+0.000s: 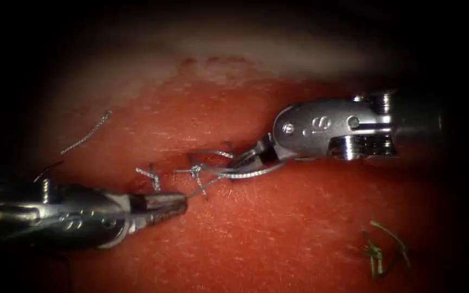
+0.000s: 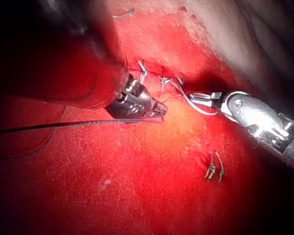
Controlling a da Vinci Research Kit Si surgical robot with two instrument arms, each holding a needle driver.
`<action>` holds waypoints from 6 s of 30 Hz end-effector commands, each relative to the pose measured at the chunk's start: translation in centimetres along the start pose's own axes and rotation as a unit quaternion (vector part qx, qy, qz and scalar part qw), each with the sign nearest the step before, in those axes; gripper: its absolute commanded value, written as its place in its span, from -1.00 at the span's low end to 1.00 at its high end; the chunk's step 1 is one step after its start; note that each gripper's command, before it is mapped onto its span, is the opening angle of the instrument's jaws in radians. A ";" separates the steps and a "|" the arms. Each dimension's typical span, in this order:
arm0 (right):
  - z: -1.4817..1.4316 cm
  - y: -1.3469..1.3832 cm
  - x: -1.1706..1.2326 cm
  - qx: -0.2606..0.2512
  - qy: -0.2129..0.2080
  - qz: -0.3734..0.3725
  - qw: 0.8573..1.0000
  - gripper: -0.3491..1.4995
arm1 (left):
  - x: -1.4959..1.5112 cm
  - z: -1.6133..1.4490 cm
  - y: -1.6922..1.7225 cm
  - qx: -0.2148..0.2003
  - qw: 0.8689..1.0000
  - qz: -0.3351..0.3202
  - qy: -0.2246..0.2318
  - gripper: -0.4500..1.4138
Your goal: Wound Closure
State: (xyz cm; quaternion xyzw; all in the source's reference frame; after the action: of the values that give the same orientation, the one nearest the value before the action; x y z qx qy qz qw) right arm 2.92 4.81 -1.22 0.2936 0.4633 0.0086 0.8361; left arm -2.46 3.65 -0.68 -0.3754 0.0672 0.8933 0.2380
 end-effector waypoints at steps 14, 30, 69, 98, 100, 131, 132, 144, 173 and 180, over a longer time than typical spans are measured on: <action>0.09 0.45 -0.20 -0.061 -0.020 0.044 0.997 -1.00 | 0.25 -0.19 0.93 -0.047 0.999 0.021 0.008 -0.89; 0.26 0.73 -0.27 -0.113 -0.022 0.068 0.991 -1.00 | 0.59 -0.86 1.97 -0.093 0.995 0.040 0.026 -0.89; 0.35 0.77 -0.48 -0.166 0.019 0.152 0.974 -0.35 | 0.85 -1.50 2.68 -0.121 0.992 0.023 0.030 -0.89; -0.22 -0.05 -0.07 -0.236 0.123 0.172 0.948 -0.82 | 1.61 -1.47 -0.42 0.049 0.997 0.052 0.035 -0.89; -0.14 -0.06 -0.09 -0.228 0.127 0.167 0.951 -1.00 | 1.71 -1.40 -0.55 0.055 0.996 0.051 0.041 -0.89; 0.49 -0.31 0.16 -0.149 0.256 0.095 0.950 -1.00 | 0.93 0.27 -0.99 0.033 0.994 0.052 0.093 -0.89; 0.49 -0.33 0.18 -0.148 0.264 0.093 0.948 -1.00 | 0.85 0.34 -0.99 0.027 0.994 0.049 0.094 -0.89; 0.62 -0.36 0.35 -0.129 0.359 0.105 0.918 -0.85 | 0.63 0.56 -1.02 0.000 0.993 0.039 0.109 -0.89; 0.02 -0.44 0.12 -0.169 0.467 0.152 0.854 -0.40 | 0.06 0.93 -0.88 0.007 0.995 0.023 0.097 -0.89; -0.13 -0.36 0.00 -0.219 0.476 0.178 0.833 -0.29 | -0.12 0.98 -0.62 0.004 0.996 0.028 0.088 -0.89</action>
State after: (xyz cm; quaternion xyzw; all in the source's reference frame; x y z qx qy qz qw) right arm 2.66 4.61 -1.51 0.1391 0.7294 0.3979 0.5387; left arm -2.67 4.45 0.08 -0.4491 0.1023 0.8630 0.2077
